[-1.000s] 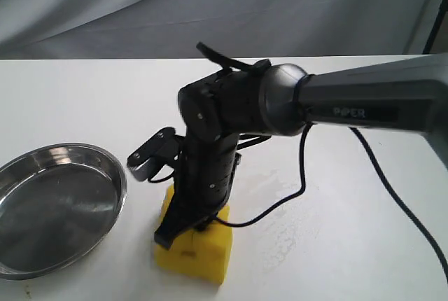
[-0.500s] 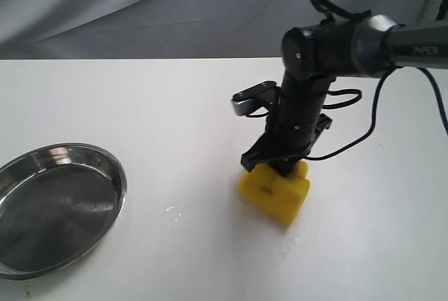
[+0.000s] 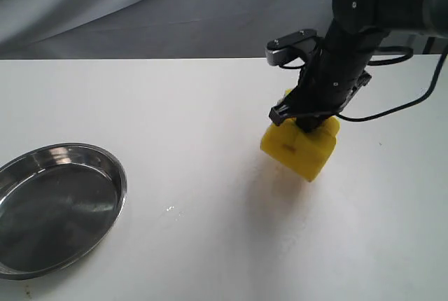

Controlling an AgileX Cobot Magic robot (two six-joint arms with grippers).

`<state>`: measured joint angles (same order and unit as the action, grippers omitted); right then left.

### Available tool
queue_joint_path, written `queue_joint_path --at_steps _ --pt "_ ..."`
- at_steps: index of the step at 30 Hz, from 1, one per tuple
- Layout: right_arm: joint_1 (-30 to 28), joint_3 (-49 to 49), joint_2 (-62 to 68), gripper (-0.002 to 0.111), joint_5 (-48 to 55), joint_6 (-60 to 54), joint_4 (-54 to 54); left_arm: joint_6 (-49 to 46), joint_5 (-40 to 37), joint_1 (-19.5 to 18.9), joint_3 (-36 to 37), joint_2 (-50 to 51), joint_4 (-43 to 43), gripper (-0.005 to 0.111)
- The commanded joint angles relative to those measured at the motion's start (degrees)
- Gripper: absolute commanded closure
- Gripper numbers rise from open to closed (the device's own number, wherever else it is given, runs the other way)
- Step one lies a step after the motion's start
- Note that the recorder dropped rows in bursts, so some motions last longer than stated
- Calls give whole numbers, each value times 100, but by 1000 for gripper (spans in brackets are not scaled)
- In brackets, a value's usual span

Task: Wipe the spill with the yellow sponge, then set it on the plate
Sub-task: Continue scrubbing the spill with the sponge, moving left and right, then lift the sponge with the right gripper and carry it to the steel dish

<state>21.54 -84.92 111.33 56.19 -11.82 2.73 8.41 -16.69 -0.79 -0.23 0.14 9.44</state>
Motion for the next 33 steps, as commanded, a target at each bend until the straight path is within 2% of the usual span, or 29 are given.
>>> queue_joint_path --at_steps 1,9,15,18,23,26,33 --pt "-32 20 -294 108 -148 26 44 45 39 24 23 -14 9 107" --pt "-32 421 9 108 -726 -75 -121 45 39 24 23 -14 9 107" --pt "-32 486 571 108 -848 387 -459 45 39 24 23 -14 9 107" --pt "-21 486 804 108 -594 -159 426 45 39 24 23 -14 9 107" --pt "107 486 1039 108 -87 -2112 2795 45 39 24 23 -14 9 107" --pt "349 486 1027 108 39 -2396 3221 45 39 24 23 -14 9 107" --pt "1008 486 1016 108 98 -2411 3261 45 39 24 23 -14 9 107"
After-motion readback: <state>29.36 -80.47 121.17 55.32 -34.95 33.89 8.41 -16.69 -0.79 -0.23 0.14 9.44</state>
